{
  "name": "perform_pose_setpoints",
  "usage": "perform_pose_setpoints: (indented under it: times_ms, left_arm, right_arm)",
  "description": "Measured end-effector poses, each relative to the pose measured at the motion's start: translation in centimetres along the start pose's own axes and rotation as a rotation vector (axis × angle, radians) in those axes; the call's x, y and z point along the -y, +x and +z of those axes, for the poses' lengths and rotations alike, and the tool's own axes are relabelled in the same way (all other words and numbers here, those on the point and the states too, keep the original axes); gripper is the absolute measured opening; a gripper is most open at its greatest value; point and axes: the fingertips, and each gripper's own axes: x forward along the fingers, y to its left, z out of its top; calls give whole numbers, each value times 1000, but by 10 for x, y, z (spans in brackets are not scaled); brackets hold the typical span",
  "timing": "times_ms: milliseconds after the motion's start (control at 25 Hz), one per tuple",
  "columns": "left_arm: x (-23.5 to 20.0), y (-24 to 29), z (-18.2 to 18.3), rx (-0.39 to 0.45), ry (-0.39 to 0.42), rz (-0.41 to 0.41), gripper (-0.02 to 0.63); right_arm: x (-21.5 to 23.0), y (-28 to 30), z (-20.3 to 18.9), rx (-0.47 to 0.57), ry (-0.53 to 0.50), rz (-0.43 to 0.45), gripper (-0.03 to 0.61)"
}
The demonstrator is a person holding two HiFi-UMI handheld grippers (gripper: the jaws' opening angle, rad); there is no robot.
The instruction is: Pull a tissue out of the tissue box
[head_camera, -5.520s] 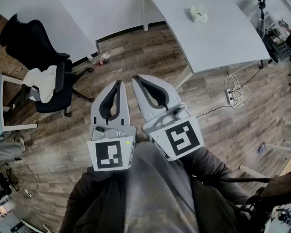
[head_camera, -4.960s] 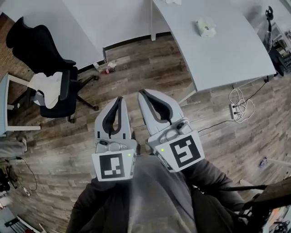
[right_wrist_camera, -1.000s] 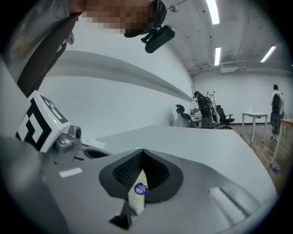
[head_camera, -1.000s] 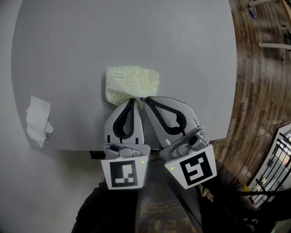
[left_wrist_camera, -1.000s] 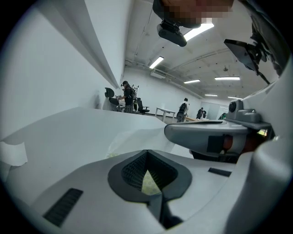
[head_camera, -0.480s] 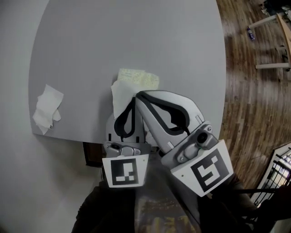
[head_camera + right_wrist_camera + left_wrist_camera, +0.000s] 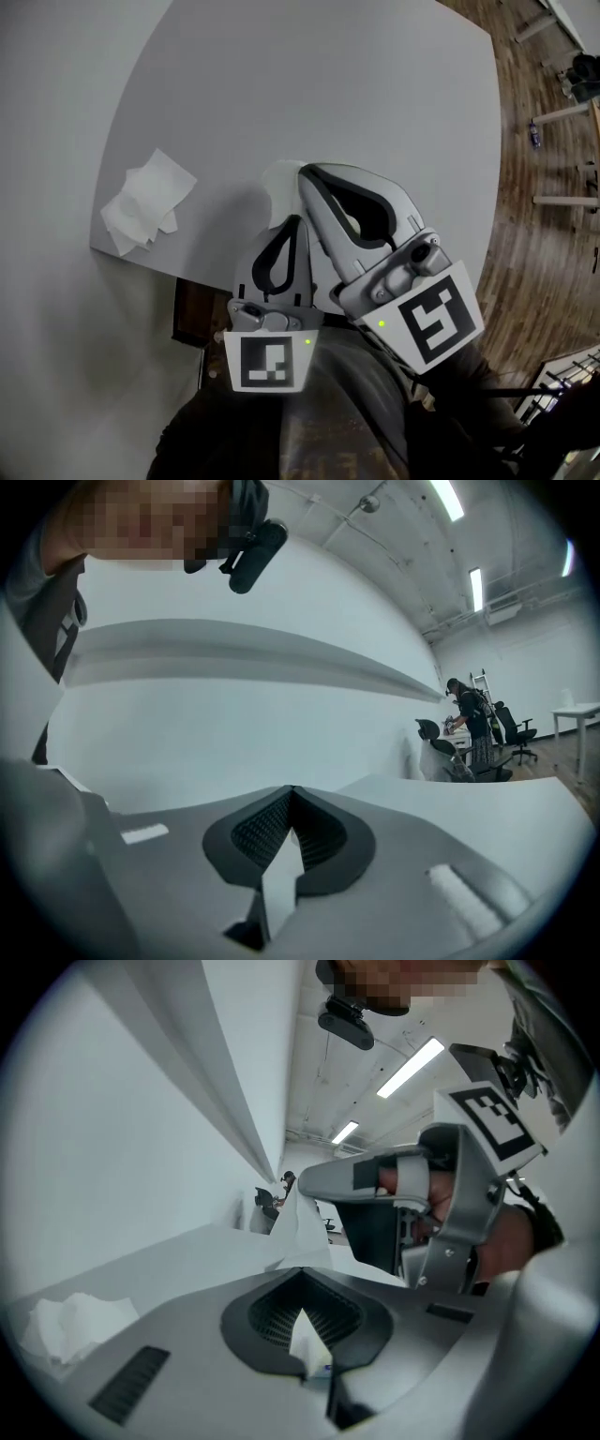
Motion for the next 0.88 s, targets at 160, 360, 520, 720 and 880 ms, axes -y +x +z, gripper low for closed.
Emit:
perform_pose_setpoints:
  times_ms: [160,360,520,720,880]
  left_arm:
    - [-85,-20,4,-24,-17,66,-1]
    - [-173,-57,4,-15,-57,209,-2]
    - [-216,-83,-6,-23,-93,286,-1]
    - [-236,-108,-22,-42,-112,354,-2]
    - [-237,-121,-34,-57,-106,390,-2]
  right_arm:
    - [-30,92,-4,-5,-2,27,2]
    - [-75,178,9,29,-17,89,3]
    - [-104,204,12,79,-34,122,3]
    - [-146,210,-51,1,-45,212,3]
    - [-169,211,-115,-118,-78,271,3]
